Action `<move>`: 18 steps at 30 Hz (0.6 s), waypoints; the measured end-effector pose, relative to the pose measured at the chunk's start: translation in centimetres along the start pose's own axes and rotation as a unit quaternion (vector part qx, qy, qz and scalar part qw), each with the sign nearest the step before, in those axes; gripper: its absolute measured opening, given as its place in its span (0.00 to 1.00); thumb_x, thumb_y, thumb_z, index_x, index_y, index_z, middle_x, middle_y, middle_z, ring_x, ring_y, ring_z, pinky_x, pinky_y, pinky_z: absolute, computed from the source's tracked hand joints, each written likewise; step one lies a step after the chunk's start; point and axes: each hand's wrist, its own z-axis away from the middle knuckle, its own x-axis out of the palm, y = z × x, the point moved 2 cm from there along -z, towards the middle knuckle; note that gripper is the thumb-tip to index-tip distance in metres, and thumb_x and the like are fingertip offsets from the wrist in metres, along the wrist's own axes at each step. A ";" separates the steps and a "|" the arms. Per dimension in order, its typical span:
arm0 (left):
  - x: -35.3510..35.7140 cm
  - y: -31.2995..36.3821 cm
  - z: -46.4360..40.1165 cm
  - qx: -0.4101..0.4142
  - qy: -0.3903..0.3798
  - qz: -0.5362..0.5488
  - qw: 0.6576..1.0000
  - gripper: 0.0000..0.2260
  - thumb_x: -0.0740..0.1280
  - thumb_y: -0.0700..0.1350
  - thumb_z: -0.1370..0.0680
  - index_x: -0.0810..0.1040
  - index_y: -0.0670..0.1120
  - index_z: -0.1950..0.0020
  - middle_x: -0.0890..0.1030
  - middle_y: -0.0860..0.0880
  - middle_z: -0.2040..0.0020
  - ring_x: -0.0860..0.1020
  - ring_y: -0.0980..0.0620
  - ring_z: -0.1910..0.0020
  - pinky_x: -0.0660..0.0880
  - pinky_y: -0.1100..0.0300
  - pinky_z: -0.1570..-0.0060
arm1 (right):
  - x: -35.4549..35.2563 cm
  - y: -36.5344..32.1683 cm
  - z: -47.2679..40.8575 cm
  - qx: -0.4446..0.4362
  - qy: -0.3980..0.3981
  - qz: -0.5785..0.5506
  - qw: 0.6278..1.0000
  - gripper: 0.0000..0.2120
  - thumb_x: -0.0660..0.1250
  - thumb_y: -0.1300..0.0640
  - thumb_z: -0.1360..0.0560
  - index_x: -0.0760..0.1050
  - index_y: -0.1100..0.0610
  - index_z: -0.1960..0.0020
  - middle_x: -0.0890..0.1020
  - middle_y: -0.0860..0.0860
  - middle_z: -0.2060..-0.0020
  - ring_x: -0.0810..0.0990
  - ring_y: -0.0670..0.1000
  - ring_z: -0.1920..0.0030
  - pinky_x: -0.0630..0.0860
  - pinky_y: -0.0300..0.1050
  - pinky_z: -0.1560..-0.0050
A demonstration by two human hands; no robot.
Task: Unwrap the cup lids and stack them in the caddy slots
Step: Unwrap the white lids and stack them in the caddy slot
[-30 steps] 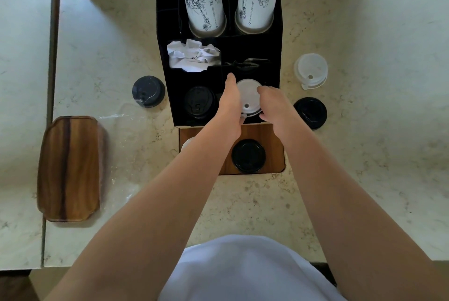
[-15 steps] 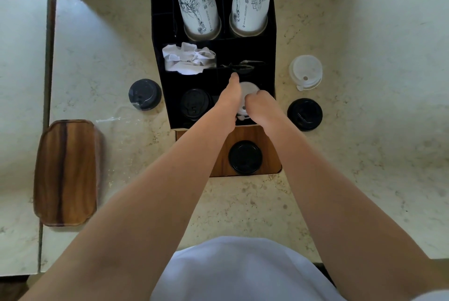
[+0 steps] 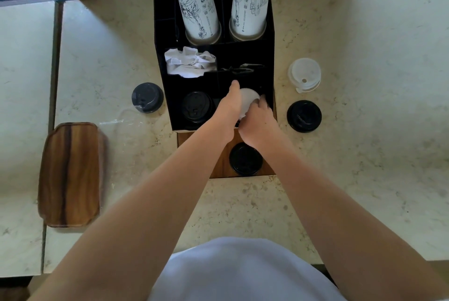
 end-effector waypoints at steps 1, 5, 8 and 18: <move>-0.2 -0.4 0.3 0.019 0.003 -0.004 1.000 0.29 0.56 0.64 0.18 0.70 0.46 0.25 0.78 0.43 0.34 0.77 0.44 0.36 0.70 0.48 0.30 | 0.1 0.1 0.4 -0.026 0.020 0.005 0.999 0.31 0.61 0.56 0.20 0.54 0.65 0.21 0.53 0.61 0.21 0.54 0.61 0.22 0.57 0.51 0.23; -2.5 -3.4 2.6 0.174 0.022 -0.013 0.984 0.13 0.61 0.57 0.19 0.82 0.52 0.50 0.85 0.50 0.52 0.83 0.51 0.50 0.80 0.50 0.43 | -0.9 1.5 1.8 -0.092 0.092 -0.056 0.990 0.21 0.62 0.58 0.20 0.68 0.61 0.28 0.65 0.57 0.25 0.67 0.59 0.28 0.71 0.51 0.33; -6.4 -7.3 4.1 0.271 0.093 -0.099 0.953 0.08 0.64 0.52 0.23 0.82 0.55 0.52 0.85 0.56 0.57 0.83 0.58 0.57 0.81 0.59 0.56 | -1.7 3.3 3.1 -0.119 0.119 -0.093 0.981 0.13 0.63 0.59 0.21 0.75 0.56 0.36 0.76 0.51 0.39 0.80 0.52 0.47 0.78 0.44 0.52; -14.8 -15.8 2.4 0.038 0.239 0.001 0.970 0.22 0.64 0.43 0.22 0.70 0.46 0.27 0.77 0.45 0.35 0.78 0.44 0.39 0.77 0.47 0.40 | 4.7 1.4 5.9 -0.017 -0.117 -0.292 0.949 0.11 0.61 0.62 0.20 0.80 0.56 0.42 0.84 0.51 0.47 0.84 0.50 0.45 0.81 0.47 0.42</move>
